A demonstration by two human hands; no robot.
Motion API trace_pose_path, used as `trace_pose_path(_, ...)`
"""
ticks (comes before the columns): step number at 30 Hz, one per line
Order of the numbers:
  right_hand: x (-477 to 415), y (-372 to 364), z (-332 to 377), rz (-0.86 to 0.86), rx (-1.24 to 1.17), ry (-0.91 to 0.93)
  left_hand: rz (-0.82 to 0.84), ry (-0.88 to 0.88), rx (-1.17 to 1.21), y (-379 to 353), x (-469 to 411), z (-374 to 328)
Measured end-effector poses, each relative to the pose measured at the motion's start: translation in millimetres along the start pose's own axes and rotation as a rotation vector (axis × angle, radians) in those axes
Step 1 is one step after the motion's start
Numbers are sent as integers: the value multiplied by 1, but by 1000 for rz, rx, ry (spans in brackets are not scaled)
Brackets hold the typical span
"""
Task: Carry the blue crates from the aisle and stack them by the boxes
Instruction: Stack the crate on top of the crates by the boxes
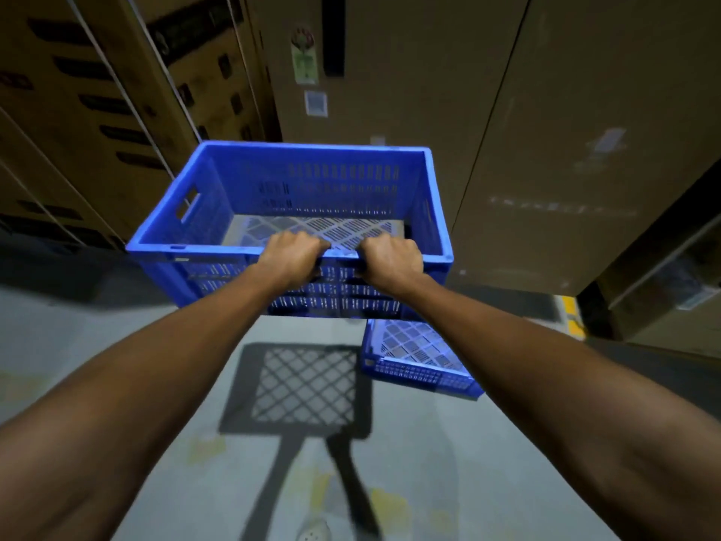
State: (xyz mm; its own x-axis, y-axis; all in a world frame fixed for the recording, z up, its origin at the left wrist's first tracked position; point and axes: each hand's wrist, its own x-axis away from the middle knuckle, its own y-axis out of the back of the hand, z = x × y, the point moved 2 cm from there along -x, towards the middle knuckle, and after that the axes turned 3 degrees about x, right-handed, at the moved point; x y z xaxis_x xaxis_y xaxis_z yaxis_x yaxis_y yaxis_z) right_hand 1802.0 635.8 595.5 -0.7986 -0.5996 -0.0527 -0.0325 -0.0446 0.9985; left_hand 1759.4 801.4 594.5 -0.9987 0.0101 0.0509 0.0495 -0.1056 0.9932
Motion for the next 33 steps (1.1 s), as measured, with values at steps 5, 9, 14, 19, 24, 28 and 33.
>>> trace_pose_path(5, -39, -160, -1, -55, -11, -11, -2, -5, -31, -147, -46, 14)
trace_pose_path(9, -61, -284, 1, -86, -83, -31, 20, -29, -59, -255, -75, 20)
trace_pose_path(14, -88, -420, -2, -112, -100, -37, 42, -34, -106, -377, -108, 27)
trace_pose_path(19, -106, -515, -16, -129, -111, -50, -16, -56, -116, -471, -137, 19)
trace_pose_path(24, -116, -553, -31, -158, -62, -59, -81, -65, -93, -519, -162, 14)
trace_pose_path(28, -119, -553, -47, -153, -43, -69, -75, -74, -35, -523, -176, 2)
trace_pose_path(33, -122, -552, -52, -151, -55, -61, -41, -60, -44, -520, -184, -1)
